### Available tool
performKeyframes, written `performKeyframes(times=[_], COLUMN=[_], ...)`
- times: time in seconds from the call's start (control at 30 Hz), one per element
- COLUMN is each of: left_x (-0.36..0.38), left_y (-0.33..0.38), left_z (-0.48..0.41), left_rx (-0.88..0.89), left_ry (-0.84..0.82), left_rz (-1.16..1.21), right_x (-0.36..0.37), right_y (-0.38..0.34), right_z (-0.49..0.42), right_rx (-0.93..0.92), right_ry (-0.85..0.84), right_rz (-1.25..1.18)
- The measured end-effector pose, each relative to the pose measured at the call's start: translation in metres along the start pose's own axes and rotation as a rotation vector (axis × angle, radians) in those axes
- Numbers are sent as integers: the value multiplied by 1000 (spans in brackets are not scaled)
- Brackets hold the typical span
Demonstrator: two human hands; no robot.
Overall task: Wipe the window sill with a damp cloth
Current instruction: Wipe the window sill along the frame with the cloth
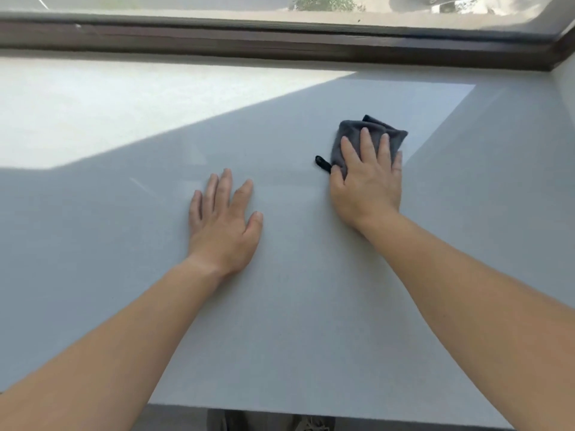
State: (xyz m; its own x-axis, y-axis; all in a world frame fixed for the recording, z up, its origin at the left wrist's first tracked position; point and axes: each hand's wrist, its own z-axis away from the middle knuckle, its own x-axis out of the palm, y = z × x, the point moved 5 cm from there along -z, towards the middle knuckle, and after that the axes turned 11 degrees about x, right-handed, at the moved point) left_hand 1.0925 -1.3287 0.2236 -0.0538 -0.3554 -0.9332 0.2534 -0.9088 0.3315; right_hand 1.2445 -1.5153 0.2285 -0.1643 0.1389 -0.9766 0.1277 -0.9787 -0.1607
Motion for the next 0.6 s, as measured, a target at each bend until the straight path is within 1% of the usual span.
performKeyframes(times=[0.07,0.13,0.2,0.23,0.27,0.33,0.4,0.43,0.47,0.5,0.57,0.6], left_x=[-4,-8,-11,-12,-13,-14,-15,-16,-16,-16,-13,-11], left_y=[2,6,8,7,7,5,6,7,8,9,10,10], left_z=[-2,-8,-18,-24,-32,-49,-67,-76,-83,-90,-98,-98], left_rx=[-18,-17,-6,-1,5,21,49,60,65,63,50,50], left_ry=[19,22,6,-6,-23,-62,-86,-97,-110,-119,-121,-121], left_rz=[29,42,67,78,81,52,8,-2,-3,2,-6,-24], right_x=[8,11,4,1,-3,-12,-14,-12,-10,-6,0,-1], right_y=[-34,-43,-33,-24,-12,8,8,-2,-16,-31,-52,-54], right_z=[20,31,12,-5,-26,-65,-84,-83,-78,-71,-60,-63], right_rx=[-202,-380,-459,-436,-365,-153,9,32,0,-87,-324,-413], right_ry=[-23,-65,-87,-78,-72,-53,-19,-11,-11,-12,-43,-72], right_rz=[-6,14,21,30,38,30,18,13,5,2,16,23])
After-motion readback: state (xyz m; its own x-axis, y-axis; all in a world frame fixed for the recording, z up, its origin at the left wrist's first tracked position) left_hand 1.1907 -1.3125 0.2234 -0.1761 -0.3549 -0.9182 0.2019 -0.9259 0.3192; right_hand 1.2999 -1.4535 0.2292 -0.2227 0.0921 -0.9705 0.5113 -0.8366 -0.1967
